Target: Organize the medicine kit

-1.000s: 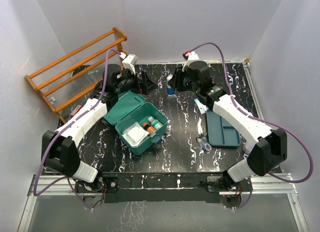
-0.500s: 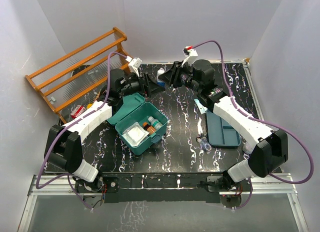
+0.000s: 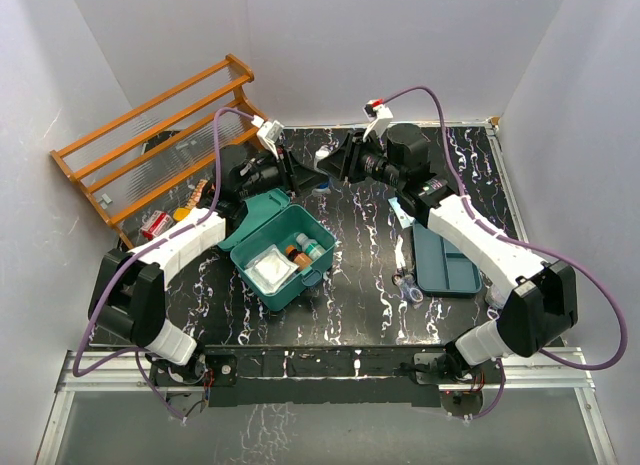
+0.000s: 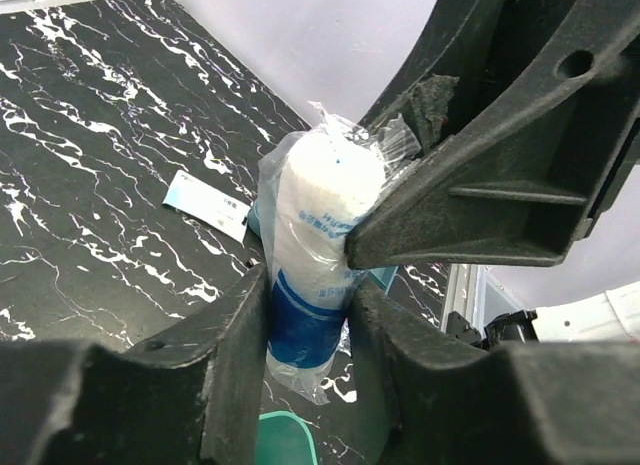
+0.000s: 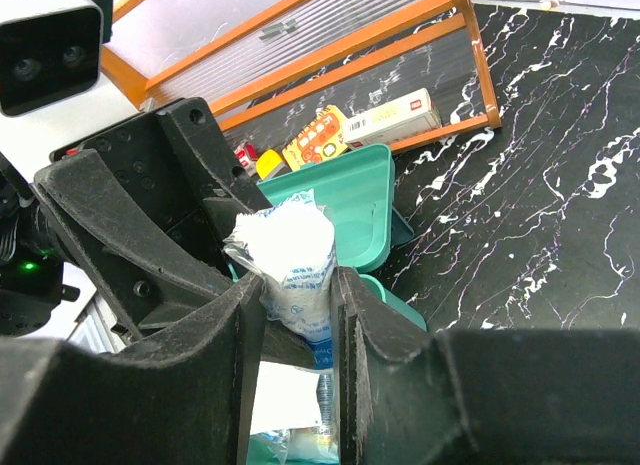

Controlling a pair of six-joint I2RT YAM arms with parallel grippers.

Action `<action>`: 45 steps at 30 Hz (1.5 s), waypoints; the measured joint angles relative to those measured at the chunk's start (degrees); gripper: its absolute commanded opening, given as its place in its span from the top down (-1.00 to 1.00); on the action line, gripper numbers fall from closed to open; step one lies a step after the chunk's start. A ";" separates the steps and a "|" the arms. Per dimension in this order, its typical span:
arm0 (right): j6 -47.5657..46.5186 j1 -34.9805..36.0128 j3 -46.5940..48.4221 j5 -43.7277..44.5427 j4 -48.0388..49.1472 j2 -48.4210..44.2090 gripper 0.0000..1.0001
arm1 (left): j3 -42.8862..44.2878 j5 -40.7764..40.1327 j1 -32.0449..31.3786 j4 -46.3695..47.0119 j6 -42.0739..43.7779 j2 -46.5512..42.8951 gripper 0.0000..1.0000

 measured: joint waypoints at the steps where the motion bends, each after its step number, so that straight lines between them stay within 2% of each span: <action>1: -0.04 0.00 -0.04 -0.02 -0.02 0.00 0.41 | -0.02 0.11 -0.02 0.04 0.20 0.00 0.47; 3: -0.02 -0.02 -0.11 -0.04 -0.02 0.00 0.34 | -0.02 0.46 -0.09 0.20 1.14 0.00 0.53; 9: 0.02 -0.02 -0.33 0.90 -0.13 -0.42 -0.14 | -0.07 0.68 -0.11 0.24 3.61 0.00 0.57; 12: -0.26 -0.09 -0.55 2.84 -0.50 -1.11 -0.25 | -0.07 0.63 -0.11 -1.66 5.97 -0.24 0.57; 15: -0.48 -0.24 -0.98 5.62 -1.25 -2.36 -0.25 | 0.55 0.33 -0.09 -8.31 11.26 -0.81 0.55; 17: -0.50 -0.33 -1.53 8.52 -1.81 -3.52 -0.24 | 2.82 -0.31 -0.09 -16.57 16.83 -0.87 0.55; 22: -0.68 -0.33 -1.57 21.16 -5.33 -4.70 -0.25 | 10.01 -5.75 -0.46 -35.69 30.77 -1.66 0.49; 28: -0.74 -0.55 -1.57 34.73 -10.51 -4.70 -0.24 | 10.27 -14.58 -2.08 -48.81 37.09 -4.44 0.48; 36: -4.04 -0.72 -1.57 41.88 -12.17 -4.52 -0.25 | 10.12 -27.28 -7.17 -56.57 38.64 -4.44 0.51; 45: -4.26 -0.83 -1.60 42.77 -12.31 -4.52 -0.25 | 9.33 -34.67 -7.89 -60.43 39.04 -0.85 0.53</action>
